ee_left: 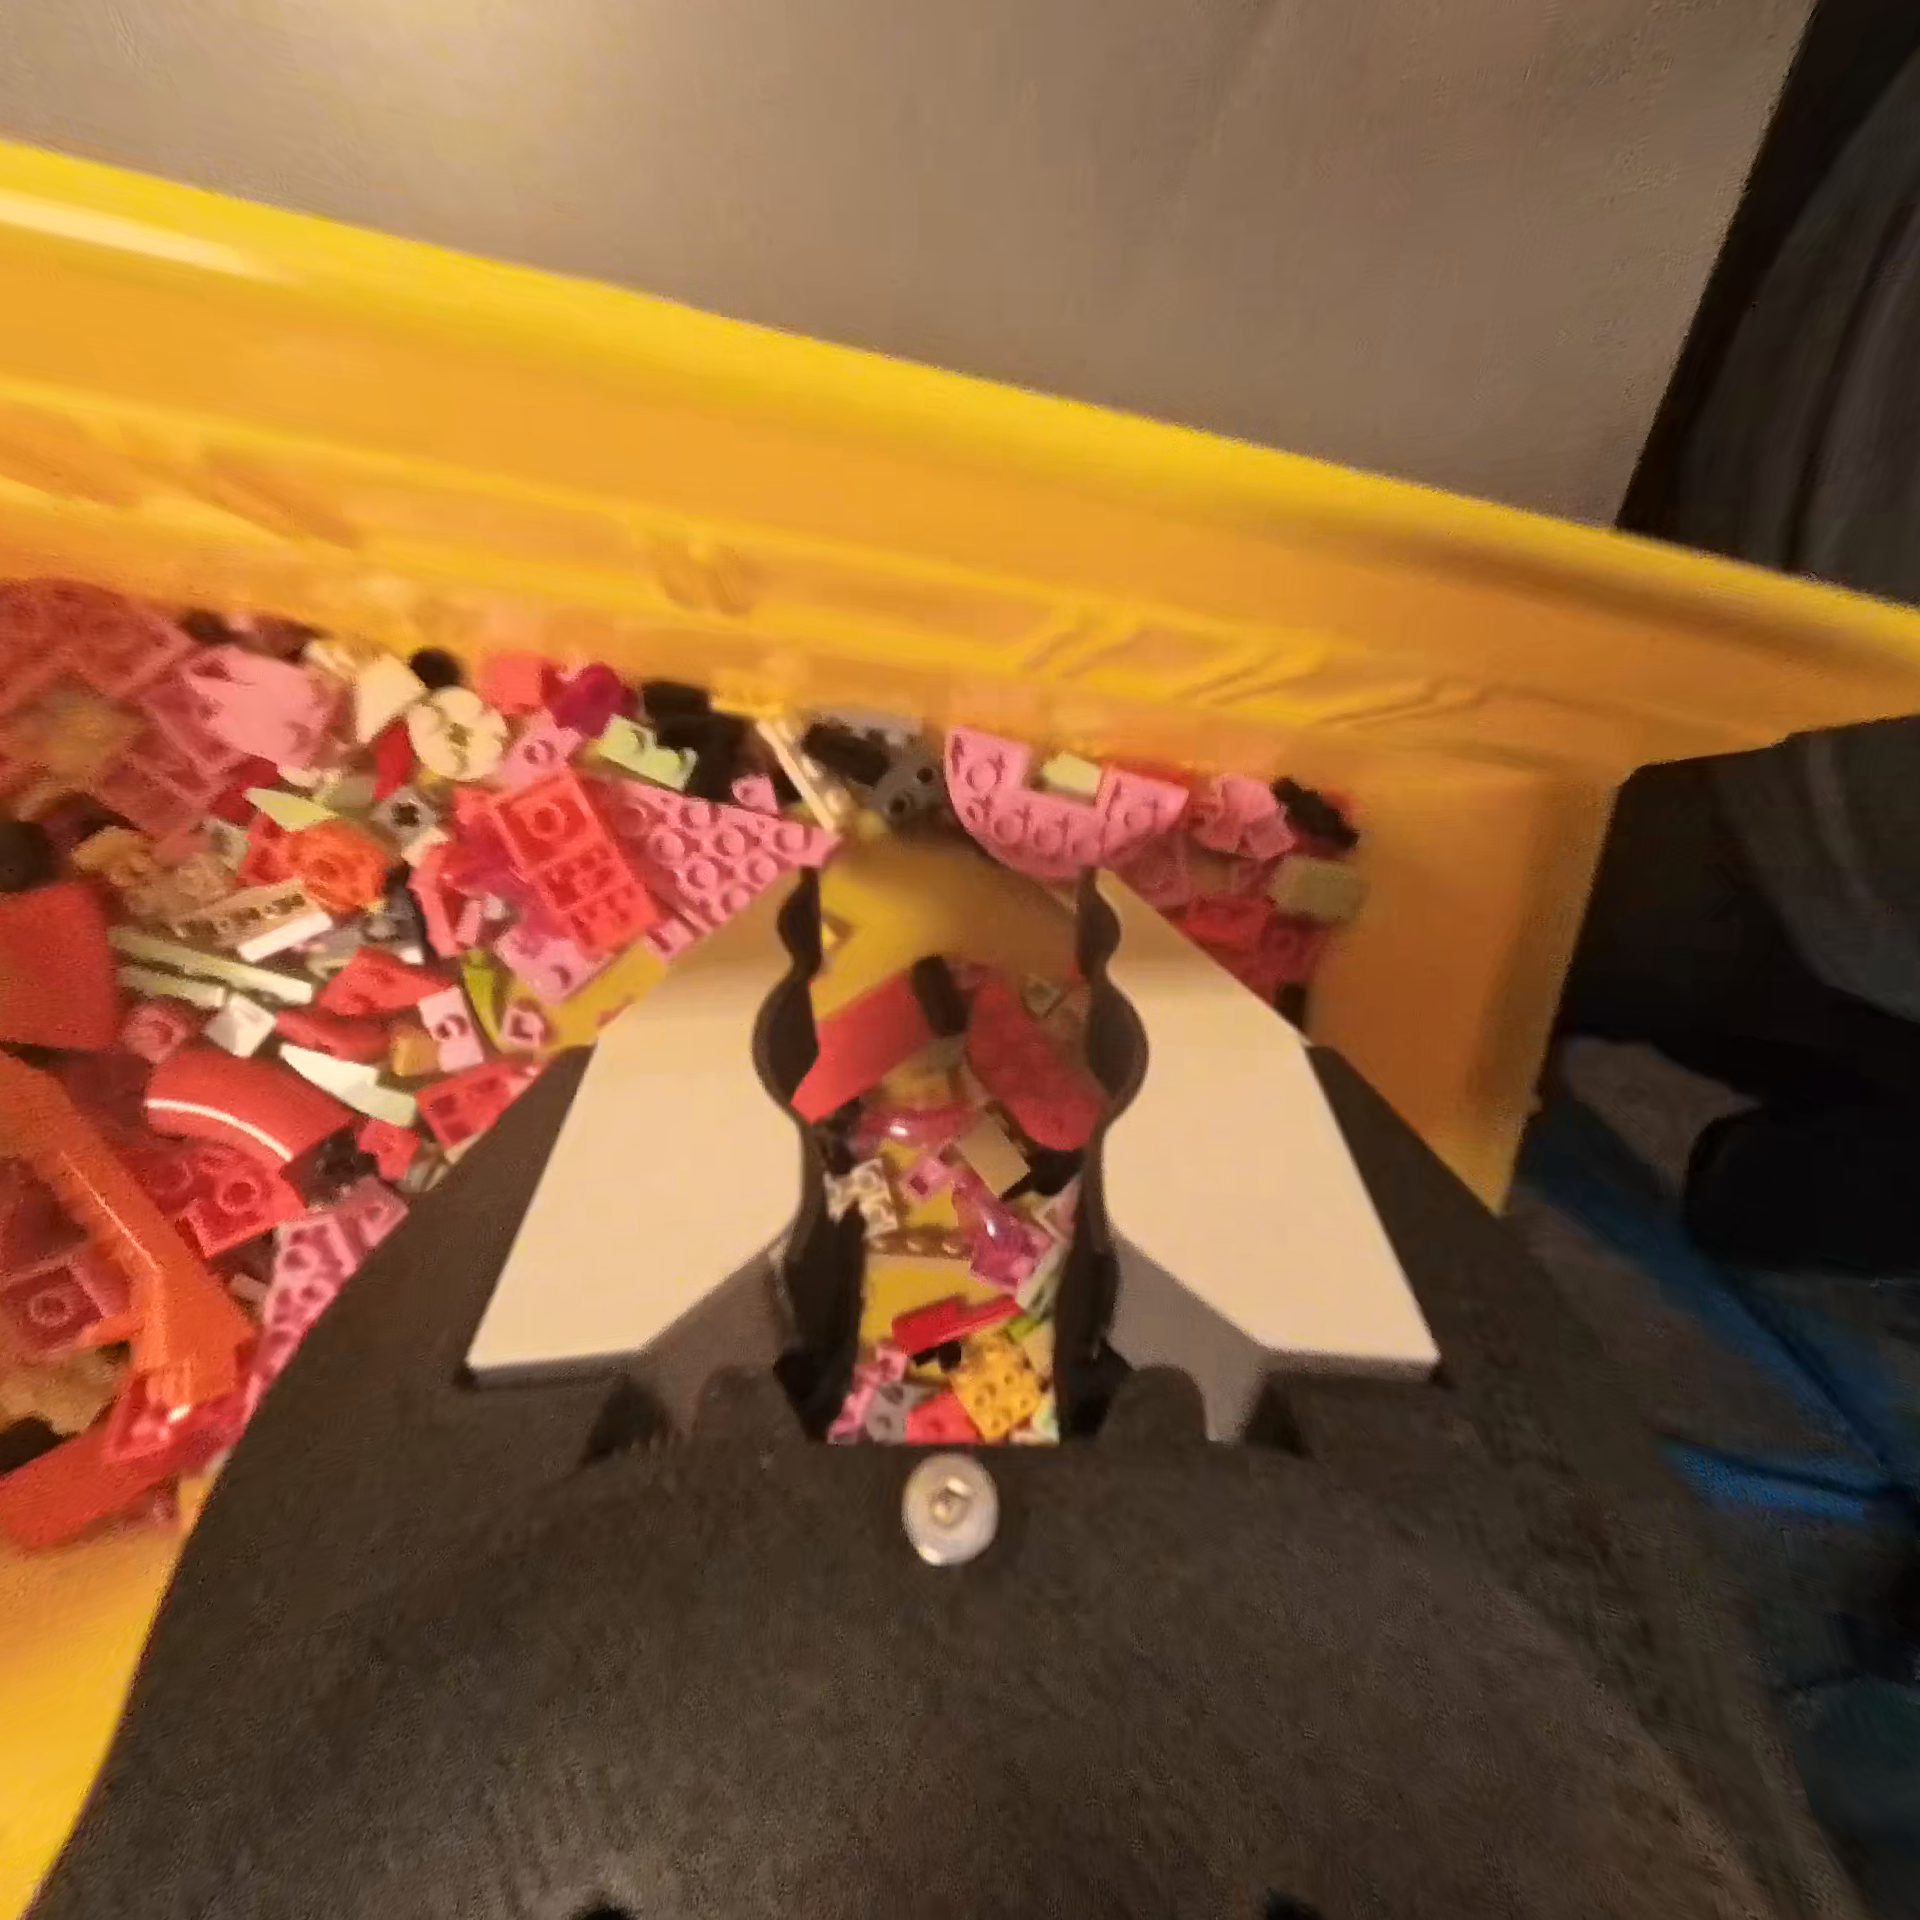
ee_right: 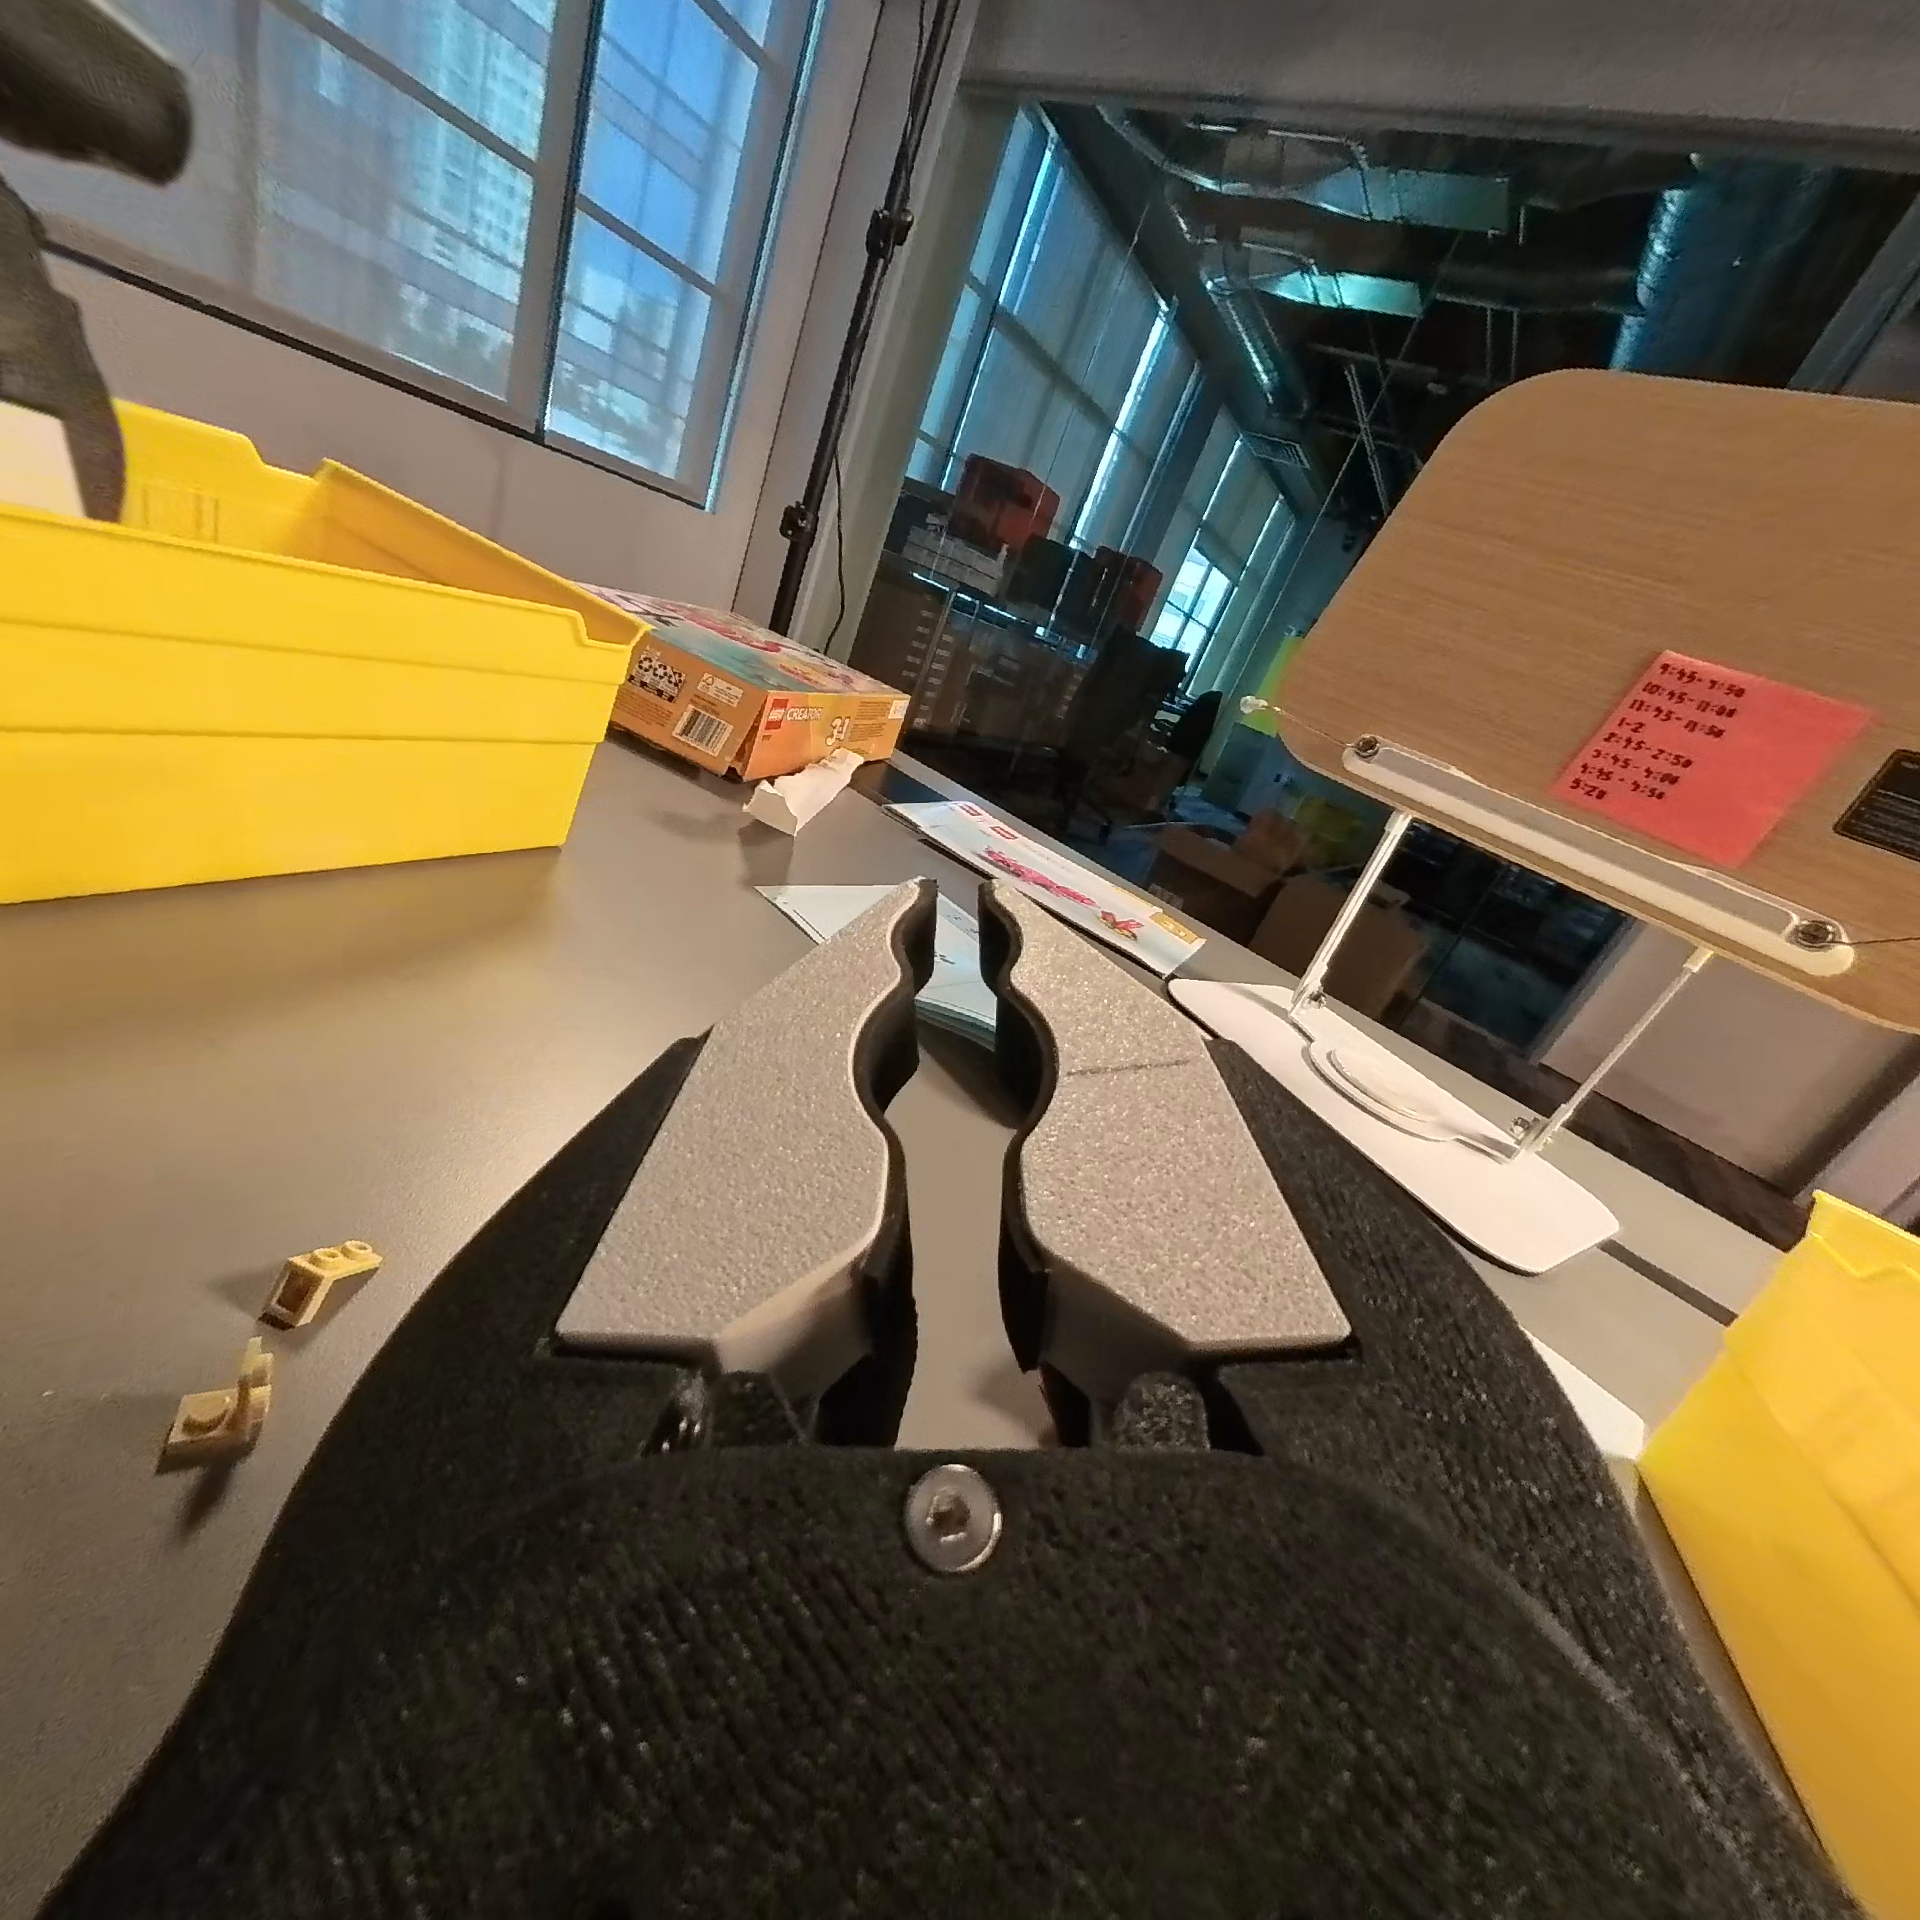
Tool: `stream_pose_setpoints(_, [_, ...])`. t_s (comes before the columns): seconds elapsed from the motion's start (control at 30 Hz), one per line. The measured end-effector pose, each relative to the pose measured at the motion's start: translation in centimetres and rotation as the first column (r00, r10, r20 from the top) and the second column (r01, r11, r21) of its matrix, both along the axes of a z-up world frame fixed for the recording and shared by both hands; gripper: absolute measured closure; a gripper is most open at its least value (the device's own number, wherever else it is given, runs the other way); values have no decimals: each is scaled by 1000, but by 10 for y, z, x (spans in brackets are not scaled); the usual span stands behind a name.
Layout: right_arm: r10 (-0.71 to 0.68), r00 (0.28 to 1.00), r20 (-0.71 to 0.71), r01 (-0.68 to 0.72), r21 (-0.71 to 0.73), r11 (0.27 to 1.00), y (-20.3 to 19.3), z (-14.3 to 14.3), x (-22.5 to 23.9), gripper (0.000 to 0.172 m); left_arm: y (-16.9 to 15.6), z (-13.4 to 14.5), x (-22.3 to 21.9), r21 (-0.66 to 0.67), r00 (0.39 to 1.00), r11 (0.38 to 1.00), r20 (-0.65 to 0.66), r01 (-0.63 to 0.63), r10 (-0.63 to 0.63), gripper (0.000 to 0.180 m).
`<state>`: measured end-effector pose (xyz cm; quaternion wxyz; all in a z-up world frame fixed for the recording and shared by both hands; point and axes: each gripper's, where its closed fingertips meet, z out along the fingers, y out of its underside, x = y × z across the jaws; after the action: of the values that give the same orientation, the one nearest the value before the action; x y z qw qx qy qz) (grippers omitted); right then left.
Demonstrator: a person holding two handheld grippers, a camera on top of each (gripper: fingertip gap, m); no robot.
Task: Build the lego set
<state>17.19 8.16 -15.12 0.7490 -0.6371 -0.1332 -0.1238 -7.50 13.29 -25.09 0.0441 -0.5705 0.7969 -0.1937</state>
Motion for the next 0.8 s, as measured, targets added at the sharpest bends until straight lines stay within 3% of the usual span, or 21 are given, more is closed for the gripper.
stream_pose_setpoints(0.07, [2, 1000, -1, -2, 2, 1000, 0, 0, 0, 166, -1, -10, -10, 71, 998, 997, -67, 19, -14, 136])
stream_pose_setpoints(0.37, [11, 1000, -11, -11, 9, 1000, 0, 1, -2, 166, -17, -9, -9, 146, 988, 977, 2, -155, 156, 132])
stream_pose_setpoints(0.53, [15, 1000, -16, -15, 12, 1000, 0, 2, -3, 166, -7, -7, -7, 326, 971, 914, 63, -240, 232, 140])
stream_pose_setpoints(0.67, [18, 1000, -20, -17, 14, 1000, 0, 2, -4, 166, -2, -7, -12, 354, 954, 887, 70, -296, 290, 154])
stream_pose_setpoints(0.8, [20, 1000, -24, -20, 15, 1000, 0, 2, -4, 166, -8, -9, -18, 241, 947, 916, 47, -321, 319, 165])
